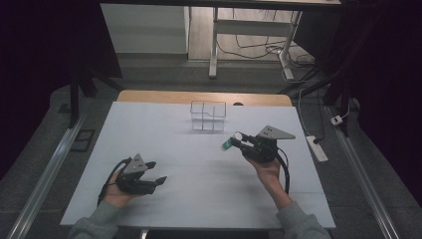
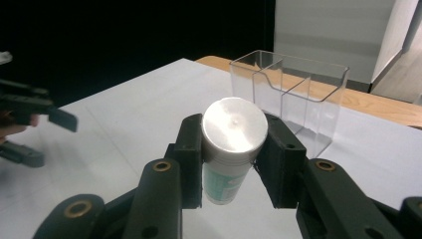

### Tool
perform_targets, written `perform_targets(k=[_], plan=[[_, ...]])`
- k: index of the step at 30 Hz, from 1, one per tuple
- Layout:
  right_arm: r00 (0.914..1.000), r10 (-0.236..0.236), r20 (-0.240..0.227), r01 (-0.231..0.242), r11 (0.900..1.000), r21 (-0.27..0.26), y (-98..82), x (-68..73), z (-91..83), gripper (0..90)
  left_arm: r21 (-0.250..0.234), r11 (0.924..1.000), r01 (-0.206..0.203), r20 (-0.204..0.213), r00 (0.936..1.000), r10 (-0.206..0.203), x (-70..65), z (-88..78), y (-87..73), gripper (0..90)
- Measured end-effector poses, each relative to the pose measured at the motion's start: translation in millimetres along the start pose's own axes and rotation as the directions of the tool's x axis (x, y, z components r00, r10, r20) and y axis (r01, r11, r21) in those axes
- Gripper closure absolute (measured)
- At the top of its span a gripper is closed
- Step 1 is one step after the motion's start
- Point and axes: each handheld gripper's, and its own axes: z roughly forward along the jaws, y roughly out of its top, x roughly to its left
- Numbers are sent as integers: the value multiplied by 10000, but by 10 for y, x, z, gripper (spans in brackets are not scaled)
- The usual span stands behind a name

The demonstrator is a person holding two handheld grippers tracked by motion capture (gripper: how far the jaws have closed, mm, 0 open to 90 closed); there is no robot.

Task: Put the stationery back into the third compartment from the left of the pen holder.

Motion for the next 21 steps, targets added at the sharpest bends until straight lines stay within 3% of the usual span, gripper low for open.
perform_targets(k=[8, 21], plan=[[9997, 152, 205, -149, 9998, -111, 152, -112, 101, 636, 58, 9994, 338, -181, 9993, -337, 57, -80, -151, 309], [9968, 299, 745, -288, 9995, -164, 444, -331, 327, 636, 6, 9987, 515, -395, 9979, -514, 121, -129, -230, 302]])
